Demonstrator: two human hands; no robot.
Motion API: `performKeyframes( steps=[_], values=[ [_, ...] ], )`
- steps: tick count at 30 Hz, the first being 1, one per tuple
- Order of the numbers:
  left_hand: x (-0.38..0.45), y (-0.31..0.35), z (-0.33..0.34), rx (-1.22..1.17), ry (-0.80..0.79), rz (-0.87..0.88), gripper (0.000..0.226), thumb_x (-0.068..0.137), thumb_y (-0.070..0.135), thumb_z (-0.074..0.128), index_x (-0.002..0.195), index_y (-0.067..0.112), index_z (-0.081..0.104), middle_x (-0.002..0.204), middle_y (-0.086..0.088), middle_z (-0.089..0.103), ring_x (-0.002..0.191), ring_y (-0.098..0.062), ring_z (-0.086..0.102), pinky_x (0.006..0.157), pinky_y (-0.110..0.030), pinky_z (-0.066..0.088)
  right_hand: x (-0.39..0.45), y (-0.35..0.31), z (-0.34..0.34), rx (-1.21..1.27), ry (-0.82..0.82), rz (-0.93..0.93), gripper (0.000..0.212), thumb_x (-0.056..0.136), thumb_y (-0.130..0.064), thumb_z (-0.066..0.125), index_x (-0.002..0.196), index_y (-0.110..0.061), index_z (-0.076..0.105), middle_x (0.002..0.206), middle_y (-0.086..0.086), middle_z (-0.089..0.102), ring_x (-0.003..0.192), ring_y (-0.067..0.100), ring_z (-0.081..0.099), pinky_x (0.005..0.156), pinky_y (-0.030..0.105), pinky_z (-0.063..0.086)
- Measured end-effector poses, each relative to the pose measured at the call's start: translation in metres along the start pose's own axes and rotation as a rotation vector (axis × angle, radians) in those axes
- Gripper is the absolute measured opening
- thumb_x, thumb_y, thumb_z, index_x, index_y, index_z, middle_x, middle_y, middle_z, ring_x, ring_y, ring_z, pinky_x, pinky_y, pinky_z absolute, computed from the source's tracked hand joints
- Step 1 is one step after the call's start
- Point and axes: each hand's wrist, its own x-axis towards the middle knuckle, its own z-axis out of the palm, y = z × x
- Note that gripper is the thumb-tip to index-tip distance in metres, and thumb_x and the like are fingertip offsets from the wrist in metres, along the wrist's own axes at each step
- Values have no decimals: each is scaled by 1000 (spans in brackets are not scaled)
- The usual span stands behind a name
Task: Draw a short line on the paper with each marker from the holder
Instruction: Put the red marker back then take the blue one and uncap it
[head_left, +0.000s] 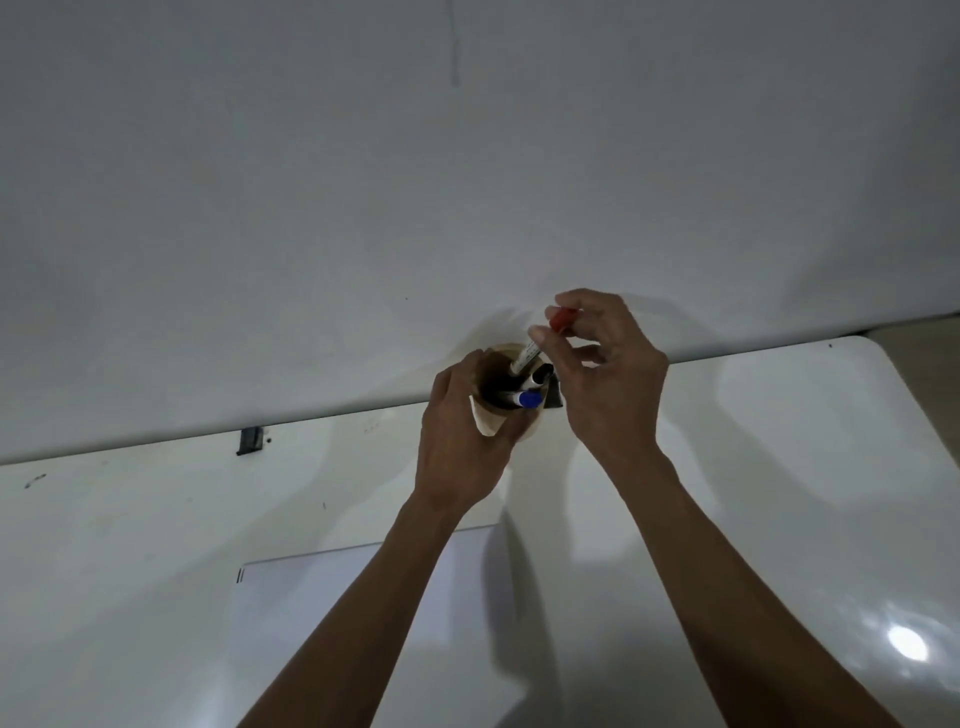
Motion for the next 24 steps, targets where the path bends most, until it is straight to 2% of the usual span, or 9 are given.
performKeyframes(
  steps=[2,5,8,10,14,17,19,22,24],
  values=[
    [1,-3,1,-1,-2,19,63,80,23,82,124,45,42,110,66,34,109,3,46,83,-11,39,-1,10,2,-24,-30,9,22,84,-14,83,104,-15,74,89,-10,72,88,8,72,76,33,60],
    [1,-10,2,-5,1,46,64,80,23,82,125,43,41,113,66,34,108,10,44,86,-13,42,-2,18,4,-63,-85,68,20,85,-16,81,105,-15,79,91,-9,75,85,11,73,79,32,60],
    [-1,-19,4,-18,-4,24,63,80,28,81,130,41,44,116,60,38,110,19,46,89,-11,44,-2,20,4,-81,-126,140,15,88,-22,79,102,-18,81,96,-8,78,82,11,74,78,31,59],
    [-1,-24,5,-26,-1,9,66,80,31,81,137,34,47,120,50,41,113,24,43,92,-11,45,-1,19,5,-98,-147,129,13,90,-25,77,99,-17,81,91,-8,79,80,12,75,75,37,60],
    [-2,-27,6,-37,-1,16,70,81,31,80,142,22,48,127,36,40,115,18,44,96,-13,45,-2,17,5,-128,-149,116,14,94,-27,72,97,-17,81,89,-7,78,84,11,73,75,37,59],
    [-2,-27,6,-38,3,32,69,81,33,80,141,19,49,127,26,45,115,10,45,96,-16,47,-10,11,2,-205,-38,-33,17,92,-24,75,103,-11,79,104,1,75,98,14,70,79,32,59],
    [-2,-28,6,-41,5,36,68,82,36,78,141,20,49,129,23,47,116,8,47,97,-19,49,-20,6,-2,-283,13,-131,20,86,-24,81,99,-9,78,101,5,70,92,20,68,75,26,54],
    [-3,-31,6,-51,16,71,63,85,39,73,140,18,50,130,18,50,117,11,48,98,-15,47,-40,4,-2,-357,-82,-137,26,80,-33,84,93,-11,78,92,3,72,82,19,65,72,20,47],
    [-5,-31,6,-38,31,99,62,86,32,73,141,14,49,130,16,50,119,11,46,98,-12,45,-50,7,1,-428,-157,-128,32,82,-42,77,96,-14,79,92,3,76,83,20,65,75,21,45]
  ],
)
